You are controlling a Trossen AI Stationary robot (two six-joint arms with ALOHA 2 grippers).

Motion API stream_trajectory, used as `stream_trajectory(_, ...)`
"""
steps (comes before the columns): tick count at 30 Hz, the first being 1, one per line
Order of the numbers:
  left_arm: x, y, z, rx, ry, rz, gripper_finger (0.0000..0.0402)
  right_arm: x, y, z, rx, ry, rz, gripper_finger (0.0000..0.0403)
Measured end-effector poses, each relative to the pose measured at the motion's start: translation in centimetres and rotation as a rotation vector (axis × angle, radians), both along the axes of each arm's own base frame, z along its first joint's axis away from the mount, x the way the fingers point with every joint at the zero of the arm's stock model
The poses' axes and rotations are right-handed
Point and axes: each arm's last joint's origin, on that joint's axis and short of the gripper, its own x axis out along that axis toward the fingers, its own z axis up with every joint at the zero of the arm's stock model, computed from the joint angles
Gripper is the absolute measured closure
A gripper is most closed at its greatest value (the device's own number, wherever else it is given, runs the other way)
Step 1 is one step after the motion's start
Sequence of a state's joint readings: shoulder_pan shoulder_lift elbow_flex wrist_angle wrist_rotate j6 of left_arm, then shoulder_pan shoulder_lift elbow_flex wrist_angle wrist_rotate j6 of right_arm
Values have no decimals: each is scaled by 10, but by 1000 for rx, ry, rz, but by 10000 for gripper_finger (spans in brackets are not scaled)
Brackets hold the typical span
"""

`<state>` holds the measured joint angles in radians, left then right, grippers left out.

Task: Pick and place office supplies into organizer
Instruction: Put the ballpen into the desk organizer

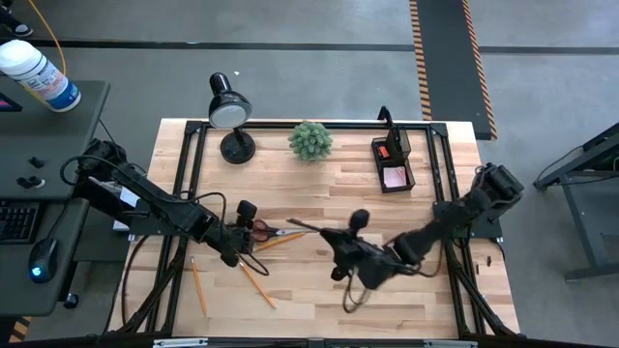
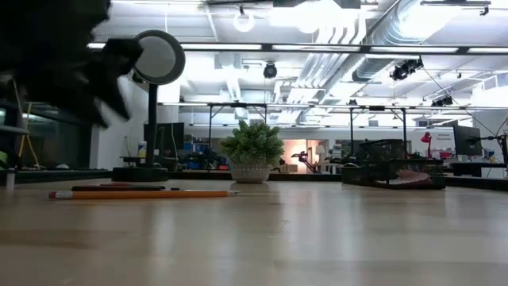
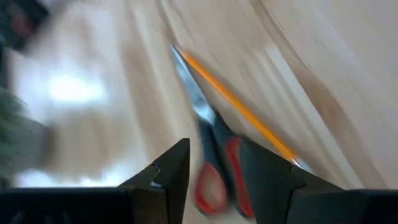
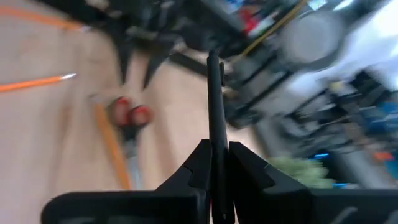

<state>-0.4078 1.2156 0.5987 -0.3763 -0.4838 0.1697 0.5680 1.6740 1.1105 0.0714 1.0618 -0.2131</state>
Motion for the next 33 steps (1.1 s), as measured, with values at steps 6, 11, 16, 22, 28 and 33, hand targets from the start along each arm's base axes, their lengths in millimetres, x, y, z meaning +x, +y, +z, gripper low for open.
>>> stream_trajectory(6, 18, -4, 19, 157, -240, -64, 273, -8, 19, 18, -113, -90, -56, 376)
stream_trajectory(11, 32, -8, 44, 279, -464, -117, 273, -7, 18, 21, -134, -96, -59, 376)
stream_trajectory(16, 37, -11, 65, 345, -645, -148, 273, -3, 13, 28, -163, -108, -68, 376)
stream_trajectory(22, 38, -11, 69, 395, -659, -162, 273, -4, 13, 55, -293, -155, -81, 376)
stream_trajectory(28, 38, -11, 76, 386, -733, -142, 273, -3, 6, 72, -411, -211, -1, 376)
stream_trajectory(33, 38, -12, 92, 427, -868, -189, 273, 5, -2, 76, -394, -321, 112, 376)
